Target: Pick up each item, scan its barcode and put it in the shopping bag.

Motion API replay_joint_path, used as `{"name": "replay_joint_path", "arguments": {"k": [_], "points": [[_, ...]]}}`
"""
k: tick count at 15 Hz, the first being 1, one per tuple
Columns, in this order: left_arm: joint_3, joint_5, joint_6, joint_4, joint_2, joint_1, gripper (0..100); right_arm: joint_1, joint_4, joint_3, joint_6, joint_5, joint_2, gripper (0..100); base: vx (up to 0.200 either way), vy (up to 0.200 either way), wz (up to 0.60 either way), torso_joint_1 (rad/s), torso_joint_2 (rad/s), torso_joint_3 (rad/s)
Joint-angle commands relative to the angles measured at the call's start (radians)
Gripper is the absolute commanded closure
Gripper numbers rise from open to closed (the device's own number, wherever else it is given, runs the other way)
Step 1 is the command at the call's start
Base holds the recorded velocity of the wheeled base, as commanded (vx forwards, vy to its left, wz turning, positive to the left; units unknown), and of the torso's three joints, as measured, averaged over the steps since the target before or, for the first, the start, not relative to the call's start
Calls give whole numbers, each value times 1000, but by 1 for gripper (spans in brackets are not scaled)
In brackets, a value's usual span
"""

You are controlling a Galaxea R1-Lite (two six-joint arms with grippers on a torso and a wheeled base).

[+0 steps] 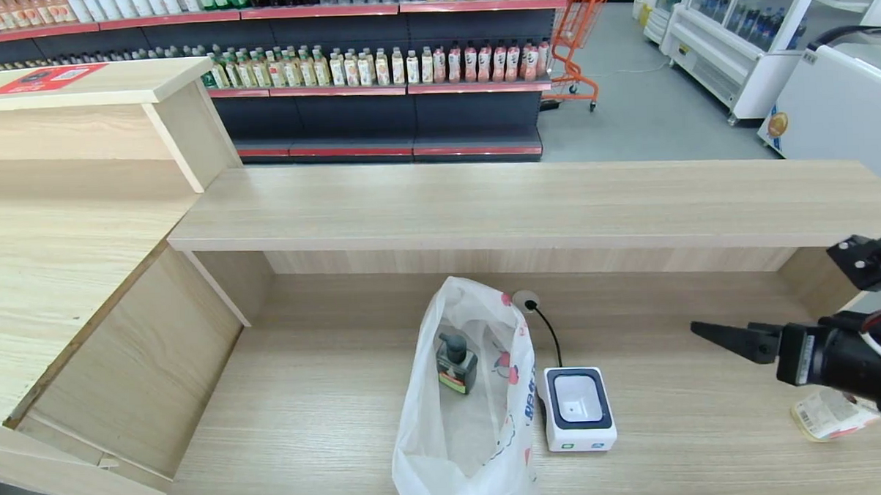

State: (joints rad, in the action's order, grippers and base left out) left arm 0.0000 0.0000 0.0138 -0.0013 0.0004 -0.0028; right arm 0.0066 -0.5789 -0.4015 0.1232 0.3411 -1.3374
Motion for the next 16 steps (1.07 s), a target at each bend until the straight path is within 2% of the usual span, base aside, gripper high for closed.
{"name": "replay_joint_path", "arguments": {"k": [1, 2, 7, 8, 11, 16], "points": [[0, 0, 0, 0, 0, 0, 0, -36, 4, 73, 0, 1, 127, 0, 0, 0, 0, 0, 0, 0], [0, 0, 0, 0, 0, 0, 0, -36, 4, 90, 0, 1, 147, 0, 0, 0, 0, 0, 0, 0], [0, 0, -2, 0, 0, 0, 0, -37, 11, 213, -2, -8, 290, 0, -200, 0, 0, 4, 3, 3], [0, 0, -2, 0, 0, 0, 0, -39, 53, 233, -2, -8, 356, 0, -200, 0, 0, -12, -7, 2], [0, 0, 0, 0, 0, 0, 0, -39, 237, 208, -2, -8, 494, 0, 0, 0, 0, 0, 0, 0], [0, 0, 3, 0, 0, 0, 0, -65, 335, 213, 0, -63, 620, 0, 0, -200, 0, 6, 0, 2]]}}
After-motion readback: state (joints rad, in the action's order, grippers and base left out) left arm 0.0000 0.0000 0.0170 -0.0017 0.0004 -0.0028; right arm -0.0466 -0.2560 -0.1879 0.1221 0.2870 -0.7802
